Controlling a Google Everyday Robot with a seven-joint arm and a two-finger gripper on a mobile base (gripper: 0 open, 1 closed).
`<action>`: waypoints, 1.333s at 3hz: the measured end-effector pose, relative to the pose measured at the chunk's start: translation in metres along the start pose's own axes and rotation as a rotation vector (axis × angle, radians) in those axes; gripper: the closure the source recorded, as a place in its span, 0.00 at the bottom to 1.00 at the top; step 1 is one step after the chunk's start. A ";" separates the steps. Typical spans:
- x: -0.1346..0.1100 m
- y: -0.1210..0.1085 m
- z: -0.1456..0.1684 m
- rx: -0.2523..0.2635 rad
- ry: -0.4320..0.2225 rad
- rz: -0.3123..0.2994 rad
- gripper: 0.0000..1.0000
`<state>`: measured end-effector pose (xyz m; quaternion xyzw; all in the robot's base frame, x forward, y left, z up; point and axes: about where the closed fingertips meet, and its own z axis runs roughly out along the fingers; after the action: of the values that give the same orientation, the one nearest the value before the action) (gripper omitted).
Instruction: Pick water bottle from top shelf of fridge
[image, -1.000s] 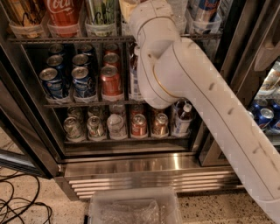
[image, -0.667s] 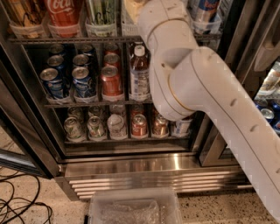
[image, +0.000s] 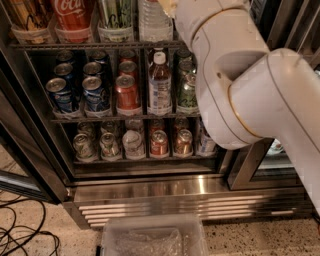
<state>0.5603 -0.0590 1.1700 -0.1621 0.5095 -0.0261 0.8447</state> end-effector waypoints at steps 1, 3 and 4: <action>0.007 0.006 -0.031 -0.082 0.006 0.021 1.00; 0.044 0.057 -0.091 -0.311 0.055 0.032 1.00; 0.075 0.087 -0.115 -0.408 0.139 0.081 1.00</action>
Offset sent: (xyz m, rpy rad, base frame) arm -0.0851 0.0171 -0.1023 -0.1090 0.1567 0.3583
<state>0.4856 -0.0208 1.0304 -0.3070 0.5671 0.1003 0.7577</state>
